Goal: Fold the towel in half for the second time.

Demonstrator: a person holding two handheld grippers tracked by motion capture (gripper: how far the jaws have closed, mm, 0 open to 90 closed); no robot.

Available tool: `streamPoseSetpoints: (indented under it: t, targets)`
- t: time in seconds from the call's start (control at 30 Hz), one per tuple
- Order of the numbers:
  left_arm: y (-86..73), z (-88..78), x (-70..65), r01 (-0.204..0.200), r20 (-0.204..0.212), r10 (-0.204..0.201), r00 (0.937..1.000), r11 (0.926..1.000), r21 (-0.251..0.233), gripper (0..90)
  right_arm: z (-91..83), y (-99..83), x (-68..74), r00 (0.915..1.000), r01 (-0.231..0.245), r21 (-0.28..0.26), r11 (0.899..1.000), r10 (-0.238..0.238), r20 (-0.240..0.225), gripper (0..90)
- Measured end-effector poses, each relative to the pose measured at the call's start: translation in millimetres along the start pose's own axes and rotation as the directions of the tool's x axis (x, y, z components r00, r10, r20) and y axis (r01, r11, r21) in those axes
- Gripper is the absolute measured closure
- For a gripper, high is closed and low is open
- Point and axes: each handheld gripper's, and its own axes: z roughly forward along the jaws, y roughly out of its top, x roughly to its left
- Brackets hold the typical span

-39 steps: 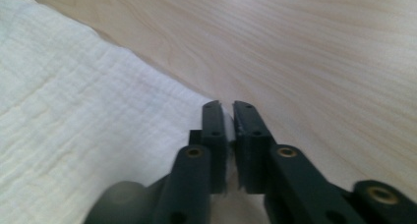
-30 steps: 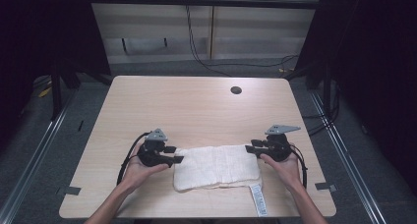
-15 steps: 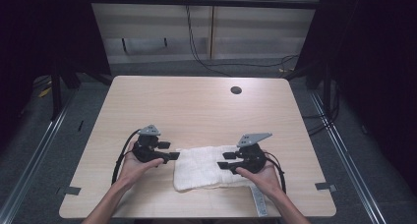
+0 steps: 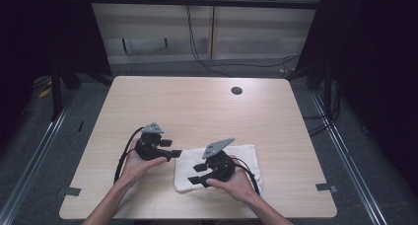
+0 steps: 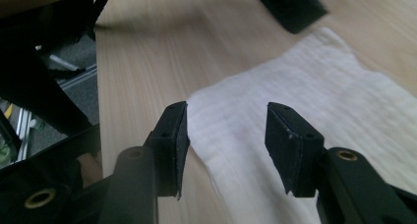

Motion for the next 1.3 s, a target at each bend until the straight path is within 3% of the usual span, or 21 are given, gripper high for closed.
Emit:
streamPoseSetpoints:
  t: [0.17, 0.27, 0.33, 0.4, 0.5, 0.57, 0.63, 0.8, 0.9, 1.0, 1.1, 1.3]
  targets:
    - [4.9, -0.8, 6.1, 0.019, 0.003, -0.019, 0.9998, 0.9994, -0.030, 38.5, 20.2, 9.5, 10.5, 0.9994, 0.006, 0.010, 1.000, -0.006, -0.035, 51.4]
    - [-1.5, 1.2, 7.2, 0.015, -0.002, -0.015, 0.9999, 0.9999, -0.005, 38.5, 32.8, 8.9, 14.0, 0.9992, 0.024, 0.038, 0.999, -0.023, -0.034, 55.4]
    - [-4.8, 1.0, 8.0, 0.022, -0.009, -0.022, 0.9997, 0.9998, 0.000, 38.5, 39.3, 7.4, 13.0, 0.9990, 0.042, 0.068, 0.997, -0.040, -0.020, 56.4]
    - [-5.5, -0.4, 9.3, 0.024, -0.013, -0.024, 0.9996, 0.9997, -0.002, 38.5, 42.7, 5.4, 11.5, 0.9994, 0.024, 0.066, 0.997, -0.023, -0.027, 56.1]
    - [-5.5, -2.2, 12.1, 0.029, -0.024, -0.030, 0.9993, 0.9995, -0.011, 38.4, 49.4, 6.5, 10.2, 0.9994, 0.034, 0.065, 0.997, -0.034, 0.002, 54.1]
    - [-6.6, -1.2, 12.4, 0.027, -0.028, -0.027, 0.9992, 0.9996, -0.001, 37.9, 53.1, 7.8, 11.6, 0.9969, 0.070, 0.096, 0.993, -0.074, 0.029, 50.8]
    - [-7.4, 0.8, 12.1, 0.027, -0.028, -0.027, 0.9992, 0.9996, 0.004, 37.5, 54.4, 7.6, 11.6, 0.9980, 0.056, 0.089, 0.994, -0.058, 0.024, 50.8]
    - [-7.4, 1.1, 13.1, 0.021, -0.032, -0.021, 0.9993, 0.9997, 0.008, 37.1, 60.8, 5.4, 17.5, 0.9952, 0.091, 0.102, 0.991, -0.094, 0.025, 50.7]
    - [-7.9, -0.8, 14.5, 0.023, -0.037, -0.023, 0.9990, 0.9997, 0.005, 37.0, 61.4, 4.9, 20.7, 0.9919, 0.116, 0.110, 0.987, -0.121, 0.038, 50.3]
    - [-8.1, -0.7, 15.0, 0.032, -0.035, -0.032, 0.9989, 0.9995, -0.001, 37.0, 63.0, 3.3, 26.2, 0.9808, 0.170, 0.113, 0.979, -0.179, 0.077, 50.9]
    - [-8.2, 0.6, 14.8, 0.027, -0.036, -0.027, 0.9990, 0.9996, 0.001, 36.9, 63.8, 0.6, 30.2, 0.9704, 0.201, 0.105, 0.974, -0.213, 0.114, 54.0]
    - [-8.3, 2.9, 14.0, 0.022, -0.031, -0.022, 0.9993, 0.9996, 0.016, 36.4, 61.5, 0.8, 24.4, 0.9703, 0.189, 0.099, 0.977, -0.202, 0.133, 72.4]
